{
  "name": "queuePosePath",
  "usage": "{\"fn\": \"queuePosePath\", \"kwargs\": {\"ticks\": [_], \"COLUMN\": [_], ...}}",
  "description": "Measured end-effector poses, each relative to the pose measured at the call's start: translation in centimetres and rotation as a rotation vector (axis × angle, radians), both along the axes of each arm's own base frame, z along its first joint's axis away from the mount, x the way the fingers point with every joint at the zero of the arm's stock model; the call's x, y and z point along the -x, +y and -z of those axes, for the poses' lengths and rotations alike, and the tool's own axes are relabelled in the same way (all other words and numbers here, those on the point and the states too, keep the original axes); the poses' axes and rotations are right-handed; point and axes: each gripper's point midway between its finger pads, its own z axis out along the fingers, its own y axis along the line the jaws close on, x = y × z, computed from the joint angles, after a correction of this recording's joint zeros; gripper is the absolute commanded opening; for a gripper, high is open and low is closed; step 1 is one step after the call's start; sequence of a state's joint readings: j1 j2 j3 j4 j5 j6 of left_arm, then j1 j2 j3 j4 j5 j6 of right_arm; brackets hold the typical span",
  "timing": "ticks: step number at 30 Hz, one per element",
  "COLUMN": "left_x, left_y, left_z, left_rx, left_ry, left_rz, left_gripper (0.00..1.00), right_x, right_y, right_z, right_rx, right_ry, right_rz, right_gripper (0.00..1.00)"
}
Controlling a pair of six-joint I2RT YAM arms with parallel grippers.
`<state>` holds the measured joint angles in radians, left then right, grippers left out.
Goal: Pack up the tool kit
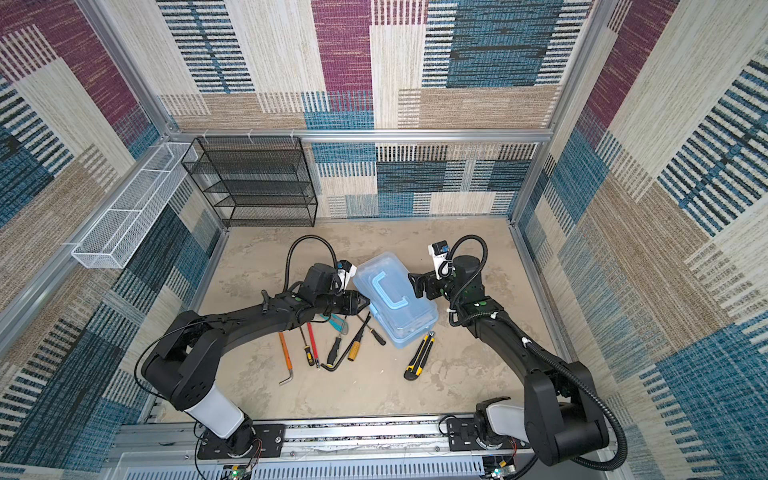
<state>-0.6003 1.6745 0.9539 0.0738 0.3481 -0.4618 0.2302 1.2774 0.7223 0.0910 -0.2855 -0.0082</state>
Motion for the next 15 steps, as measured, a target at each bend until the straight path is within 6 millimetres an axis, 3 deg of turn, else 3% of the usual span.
{"fn": "queuePosePath", "kwargs": {"ticks": [9,15], "left_x": [-1.3,-5.1], "left_y": [-2.8,-6.1], "left_z": [0.4,-0.5], "left_rx": [0.046,0.093], "left_ry": [0.045,0.026], "left_rz": [0.026,0.04], "left_gripper": [0.48,0.51], "right_x": [-0.4,-1.8], "right_y": [0.2,-0.1], "right_z": [2.3,2.6], "right_rx": [0.021,0.044], "right_ry": [0.061,0.075], "right_rz": [-0.001,0.033], "right_gripper": [1.0,1.0]}}
